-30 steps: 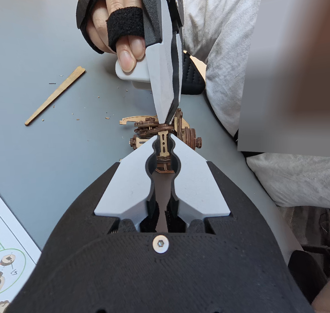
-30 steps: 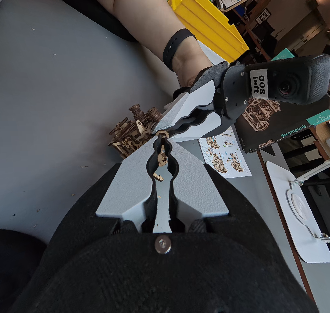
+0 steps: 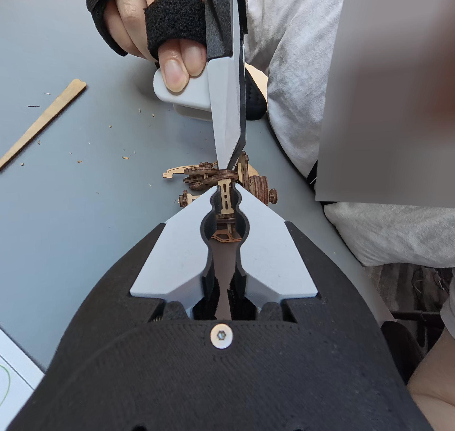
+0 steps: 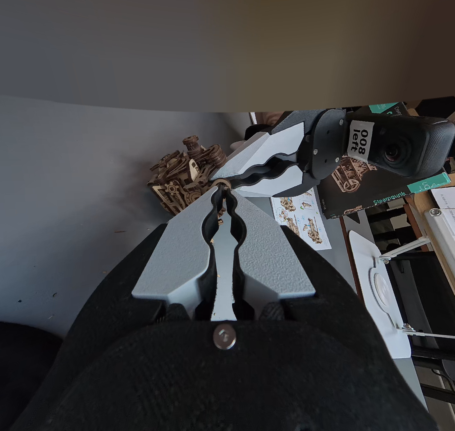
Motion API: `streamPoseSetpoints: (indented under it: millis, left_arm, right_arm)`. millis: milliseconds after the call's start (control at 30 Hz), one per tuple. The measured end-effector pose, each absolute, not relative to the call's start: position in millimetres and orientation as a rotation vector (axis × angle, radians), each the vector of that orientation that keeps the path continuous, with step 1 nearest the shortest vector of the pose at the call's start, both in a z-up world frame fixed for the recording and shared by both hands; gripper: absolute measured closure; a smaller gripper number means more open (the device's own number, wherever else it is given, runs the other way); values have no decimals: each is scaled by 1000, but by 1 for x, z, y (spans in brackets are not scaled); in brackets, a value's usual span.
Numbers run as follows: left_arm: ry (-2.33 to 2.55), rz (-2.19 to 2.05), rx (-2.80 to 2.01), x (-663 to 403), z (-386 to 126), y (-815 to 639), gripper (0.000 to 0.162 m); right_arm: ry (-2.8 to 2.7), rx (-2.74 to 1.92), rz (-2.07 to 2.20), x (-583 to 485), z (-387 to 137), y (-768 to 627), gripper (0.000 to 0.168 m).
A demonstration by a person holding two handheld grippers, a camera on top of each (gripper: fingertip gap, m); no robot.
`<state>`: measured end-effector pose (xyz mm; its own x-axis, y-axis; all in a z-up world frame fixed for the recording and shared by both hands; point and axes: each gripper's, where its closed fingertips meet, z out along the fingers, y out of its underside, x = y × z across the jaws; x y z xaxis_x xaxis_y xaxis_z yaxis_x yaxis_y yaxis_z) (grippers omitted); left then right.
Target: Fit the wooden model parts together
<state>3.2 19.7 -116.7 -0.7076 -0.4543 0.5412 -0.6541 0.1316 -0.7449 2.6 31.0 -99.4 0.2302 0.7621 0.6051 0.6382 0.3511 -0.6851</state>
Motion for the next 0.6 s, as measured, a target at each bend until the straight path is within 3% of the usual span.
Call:
streamPoseSetpoints:
  millis: [600]
  left_arm:
    - [-2229, 1635, 1090, 5, -115, 19, 156]
  right_arm:
    - [-1441, -1361, 204, 4, -97, 31, 168]
